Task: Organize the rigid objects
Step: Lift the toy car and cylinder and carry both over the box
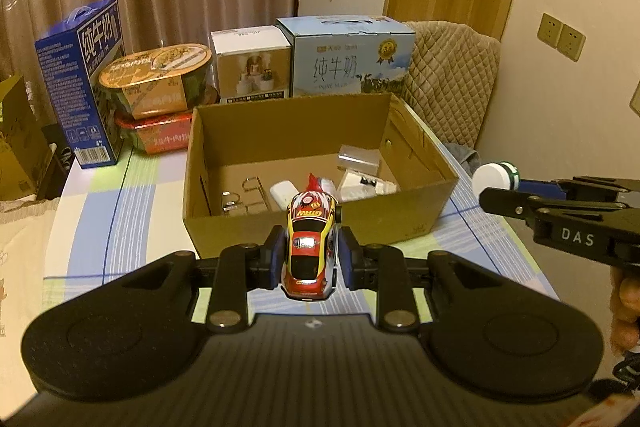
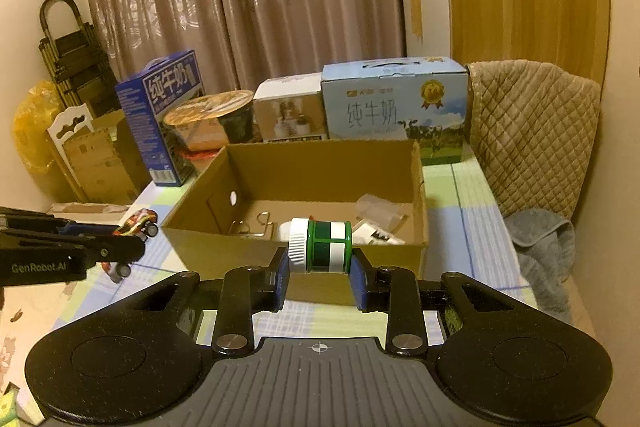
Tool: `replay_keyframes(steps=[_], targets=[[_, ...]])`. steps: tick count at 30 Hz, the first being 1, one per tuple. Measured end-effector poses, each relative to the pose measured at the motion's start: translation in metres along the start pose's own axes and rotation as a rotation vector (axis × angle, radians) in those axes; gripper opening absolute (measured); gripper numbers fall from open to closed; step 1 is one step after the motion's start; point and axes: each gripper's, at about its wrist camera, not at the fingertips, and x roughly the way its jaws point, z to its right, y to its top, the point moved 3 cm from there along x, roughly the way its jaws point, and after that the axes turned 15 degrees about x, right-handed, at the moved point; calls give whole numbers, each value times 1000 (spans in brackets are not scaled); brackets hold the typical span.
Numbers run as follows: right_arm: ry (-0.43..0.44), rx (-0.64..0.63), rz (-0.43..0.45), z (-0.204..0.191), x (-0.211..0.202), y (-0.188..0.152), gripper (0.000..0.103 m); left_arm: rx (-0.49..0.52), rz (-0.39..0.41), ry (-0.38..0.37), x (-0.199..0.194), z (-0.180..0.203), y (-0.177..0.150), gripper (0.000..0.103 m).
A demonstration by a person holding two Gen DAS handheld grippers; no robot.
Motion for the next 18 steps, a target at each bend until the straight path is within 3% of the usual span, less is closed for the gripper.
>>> replay_keyframes(steps=[18], targets=[[-37,-55,-2,7,66,54,28,23,-24,9,66,-34,48,23]])
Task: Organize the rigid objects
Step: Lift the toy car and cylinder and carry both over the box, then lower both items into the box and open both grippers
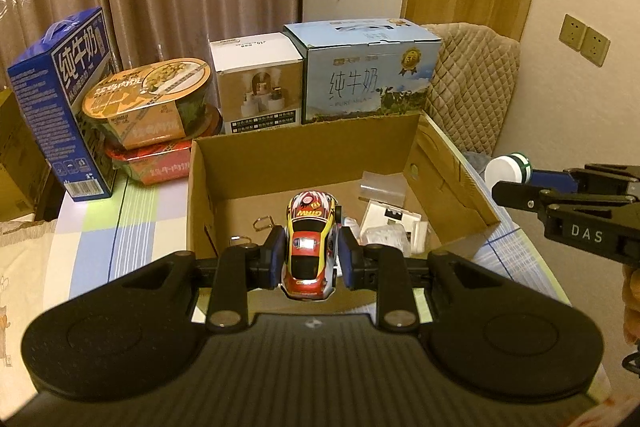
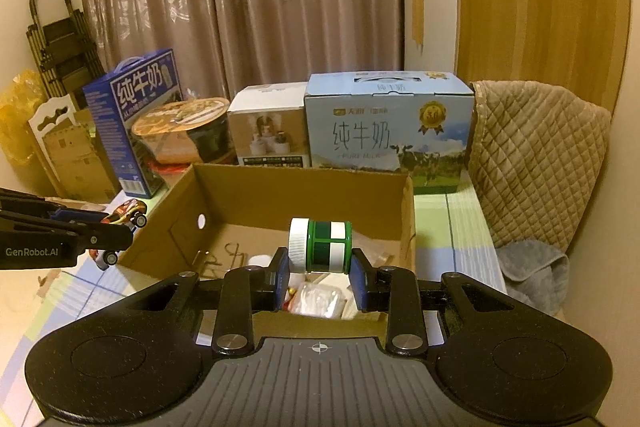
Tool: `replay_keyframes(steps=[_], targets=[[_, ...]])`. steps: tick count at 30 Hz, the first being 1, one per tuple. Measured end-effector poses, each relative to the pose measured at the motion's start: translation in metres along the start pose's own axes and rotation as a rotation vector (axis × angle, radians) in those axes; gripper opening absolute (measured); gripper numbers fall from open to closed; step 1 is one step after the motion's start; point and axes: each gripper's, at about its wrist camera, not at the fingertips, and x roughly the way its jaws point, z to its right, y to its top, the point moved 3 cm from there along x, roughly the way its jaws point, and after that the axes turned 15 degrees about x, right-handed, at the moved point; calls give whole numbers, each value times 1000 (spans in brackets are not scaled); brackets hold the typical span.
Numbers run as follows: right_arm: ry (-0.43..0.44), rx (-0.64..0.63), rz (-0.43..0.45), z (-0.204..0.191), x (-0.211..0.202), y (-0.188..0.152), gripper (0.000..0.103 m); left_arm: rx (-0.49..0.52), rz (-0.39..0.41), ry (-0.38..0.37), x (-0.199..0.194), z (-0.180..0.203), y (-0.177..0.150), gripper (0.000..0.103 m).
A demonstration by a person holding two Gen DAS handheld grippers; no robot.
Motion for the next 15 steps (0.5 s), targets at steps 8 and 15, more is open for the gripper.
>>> replay_keyframes(steps=[8,15], targets=[[-17,-22,-22,-3,29,10,28,-6,-23,-7,27,-10,6,23],[-18,-14,-45,0,49,17,28,-6,-47,-3,48,-18,8,23]])
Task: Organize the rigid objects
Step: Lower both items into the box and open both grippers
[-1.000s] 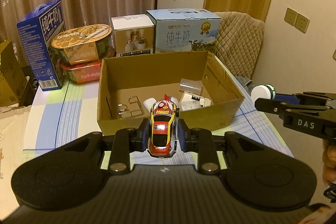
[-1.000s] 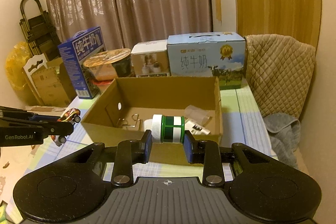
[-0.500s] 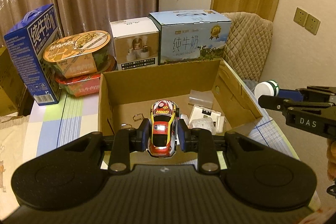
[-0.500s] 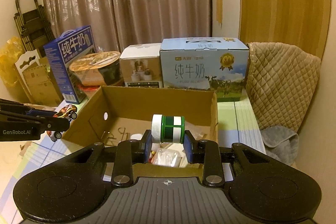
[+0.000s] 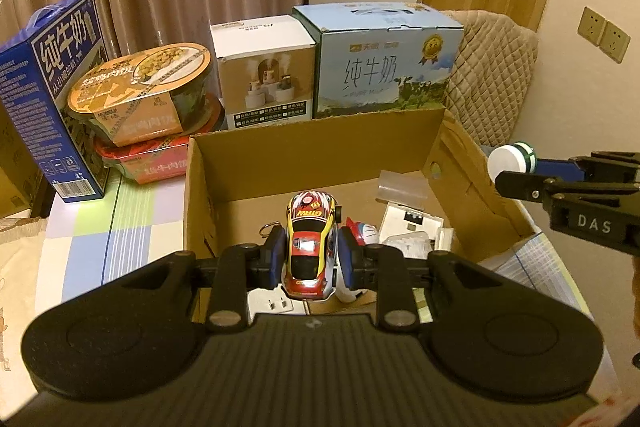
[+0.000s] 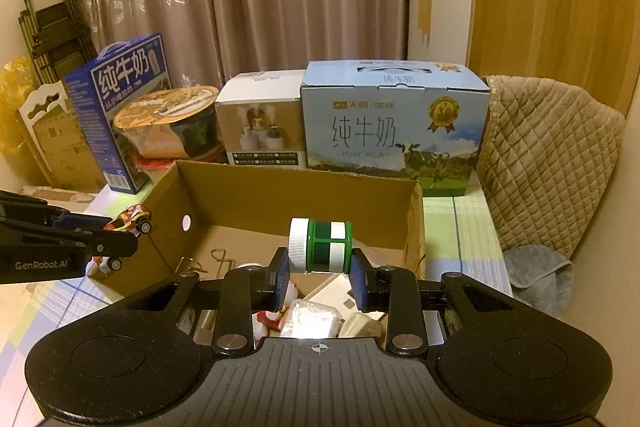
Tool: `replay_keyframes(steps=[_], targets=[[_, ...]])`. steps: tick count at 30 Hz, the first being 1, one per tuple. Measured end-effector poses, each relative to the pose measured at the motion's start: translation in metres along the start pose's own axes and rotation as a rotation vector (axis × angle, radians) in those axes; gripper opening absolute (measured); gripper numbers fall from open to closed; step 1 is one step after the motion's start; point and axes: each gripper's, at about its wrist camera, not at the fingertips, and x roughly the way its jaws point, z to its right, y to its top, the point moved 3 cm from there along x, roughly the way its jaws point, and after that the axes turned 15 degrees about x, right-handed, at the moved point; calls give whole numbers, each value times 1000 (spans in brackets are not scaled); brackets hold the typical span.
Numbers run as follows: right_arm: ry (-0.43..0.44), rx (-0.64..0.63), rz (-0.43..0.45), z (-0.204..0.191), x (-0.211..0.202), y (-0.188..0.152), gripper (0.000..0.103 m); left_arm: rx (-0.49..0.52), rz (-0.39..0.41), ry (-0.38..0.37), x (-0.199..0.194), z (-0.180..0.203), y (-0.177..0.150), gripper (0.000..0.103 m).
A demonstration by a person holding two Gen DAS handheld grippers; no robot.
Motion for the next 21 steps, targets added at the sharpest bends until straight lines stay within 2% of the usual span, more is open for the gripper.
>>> replay_keyframes(steps=[21], targets=[[-1,49,-78,12,39,-2,28,3,-41,-9,45,-2,5,23]])
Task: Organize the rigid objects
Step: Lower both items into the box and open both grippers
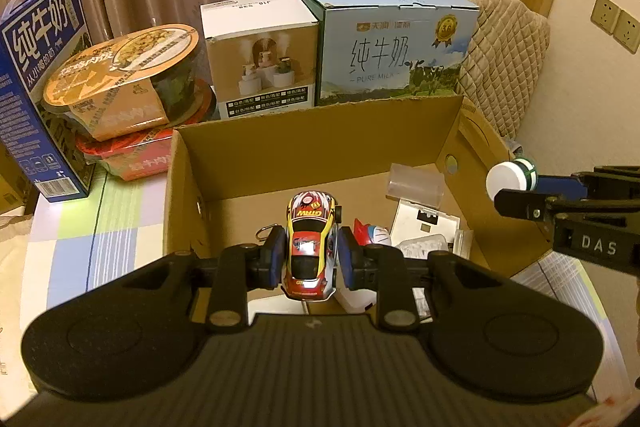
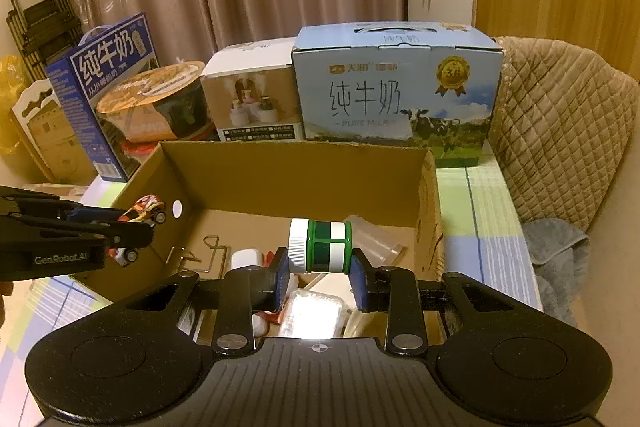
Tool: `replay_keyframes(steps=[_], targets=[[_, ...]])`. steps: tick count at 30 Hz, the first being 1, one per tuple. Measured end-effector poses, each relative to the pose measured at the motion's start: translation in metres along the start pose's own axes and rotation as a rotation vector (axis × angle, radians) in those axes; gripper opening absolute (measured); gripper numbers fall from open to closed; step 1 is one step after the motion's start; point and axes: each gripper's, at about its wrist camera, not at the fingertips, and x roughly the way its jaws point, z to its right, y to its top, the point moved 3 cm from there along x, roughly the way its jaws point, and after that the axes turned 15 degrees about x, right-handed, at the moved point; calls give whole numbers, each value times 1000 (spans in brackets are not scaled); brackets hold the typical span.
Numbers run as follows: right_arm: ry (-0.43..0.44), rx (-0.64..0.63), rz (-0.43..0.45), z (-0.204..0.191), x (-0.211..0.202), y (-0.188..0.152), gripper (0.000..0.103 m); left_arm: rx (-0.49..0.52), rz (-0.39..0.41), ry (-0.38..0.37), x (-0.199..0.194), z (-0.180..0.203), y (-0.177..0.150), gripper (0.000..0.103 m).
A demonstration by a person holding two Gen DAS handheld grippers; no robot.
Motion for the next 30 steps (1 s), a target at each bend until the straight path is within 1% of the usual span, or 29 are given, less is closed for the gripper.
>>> replay_keyframes(steps=[15,21,22,23,24,30], targets=[[6,17,-11,3,3,-3,28,3,-4,-10,12,7,2,23],[7,22,-11,4,3,-4,28,-10,-1,-12,16,7,2,24],[7,23,-12,4,3,-4,28,-14,3,-9,17,7,2,25],[6,24,-12,4,3,-4,28,-15,4,-8,18,6,1,35],[5,25,-11,5,3,-5,28,-15,-1,-5,18,6,1,38],[1,32,-7,7,0,-5,28,-14,-5,5,14,3,-3,38]])
